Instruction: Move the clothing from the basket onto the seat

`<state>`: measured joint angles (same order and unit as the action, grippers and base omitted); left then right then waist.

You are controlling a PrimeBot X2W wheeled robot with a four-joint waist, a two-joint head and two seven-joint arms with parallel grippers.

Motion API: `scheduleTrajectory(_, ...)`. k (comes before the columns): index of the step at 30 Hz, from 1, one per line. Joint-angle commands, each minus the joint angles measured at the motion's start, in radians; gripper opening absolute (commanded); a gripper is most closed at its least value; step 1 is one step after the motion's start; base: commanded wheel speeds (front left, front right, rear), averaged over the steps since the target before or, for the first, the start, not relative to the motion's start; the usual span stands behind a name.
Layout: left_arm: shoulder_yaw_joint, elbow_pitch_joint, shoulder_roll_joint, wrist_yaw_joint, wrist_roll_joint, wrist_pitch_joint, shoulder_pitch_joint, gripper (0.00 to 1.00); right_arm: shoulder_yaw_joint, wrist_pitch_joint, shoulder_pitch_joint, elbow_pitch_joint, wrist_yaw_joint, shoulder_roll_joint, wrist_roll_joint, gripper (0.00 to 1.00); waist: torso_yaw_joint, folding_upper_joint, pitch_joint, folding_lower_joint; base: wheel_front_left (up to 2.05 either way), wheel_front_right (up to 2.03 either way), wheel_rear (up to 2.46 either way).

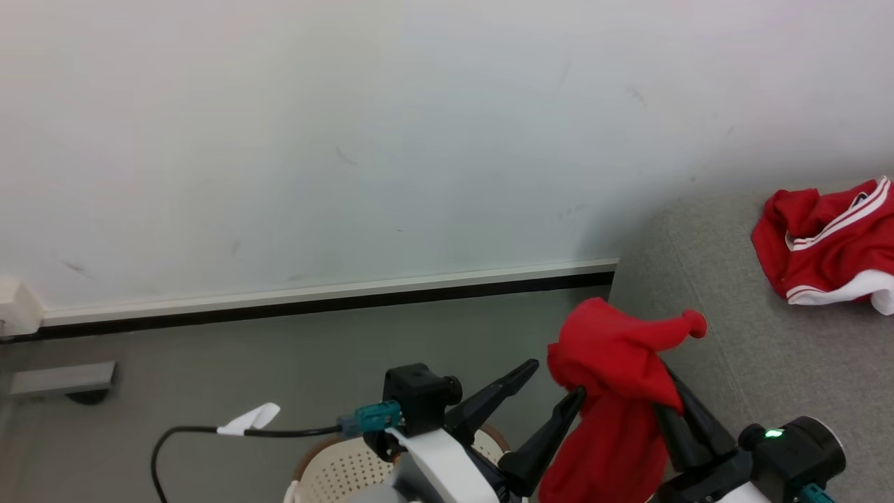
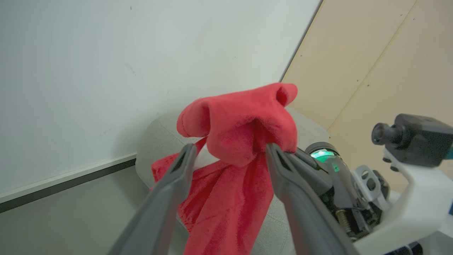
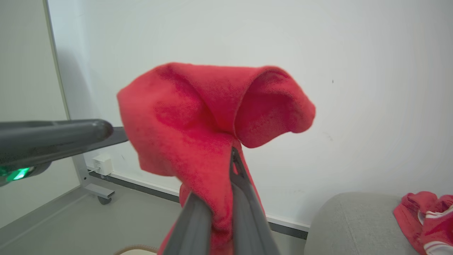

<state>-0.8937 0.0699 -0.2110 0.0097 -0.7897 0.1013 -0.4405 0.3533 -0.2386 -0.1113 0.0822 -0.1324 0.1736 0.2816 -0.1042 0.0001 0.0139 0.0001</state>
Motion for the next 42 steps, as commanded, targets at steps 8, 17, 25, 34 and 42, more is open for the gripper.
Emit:
scheduleTrajectory(8,-0.018,0.066,0.000,-0.016,0.050,0.061,-0.001,1.00,-0.128,-0.005,0.073,-0.094,0.003,0.012,-0.027,0.00,-0.124,-0.0001,-0.051,-0.0001,0.00,0.00,0.00)
scheduleTrajectory(17,-0.055,0.116,0.027,-0.039,0.081,0.094,-0.016,1.00,-0.218,0.003,0.134,-0.167,0.003,0.001,-0.033,0.00,-0.260,-0.0001,-0.094,-0.0001,0.00,0.00,0.00)
scheduleTrajectory(25,-0.070,0.141,0.036,-0.055,0.098,0.103,-0.041,1.00,-0.269,0.003,0.149,-0.199,0.003,0.003,-0.035,0.00,-0.306,-0.0001,-0.134,-0.0001,0.00,0.00,0.00)
scheduleTrajectory(34,-0.074,0.135,0.030,-0.068,0.133,0.095,-0.113,1.00,-0.309,-0.001,0.028,-0.175,0.003,0.017,0.004,0.00,-0.261,-0.0001,-0.265,-0.0001,0.00,0.00,0.00)
scheduleTrajectory(42,-0.050,0.111,-0.003,-0.080,0.153,0.086,-0.208,1.00,-0.398,0.000,-0.255,-0.109,0.003,0.074,0.017,0.00,-0.176,-0.0001,-0.445,-0.0001,0.00,0.00,0.00)
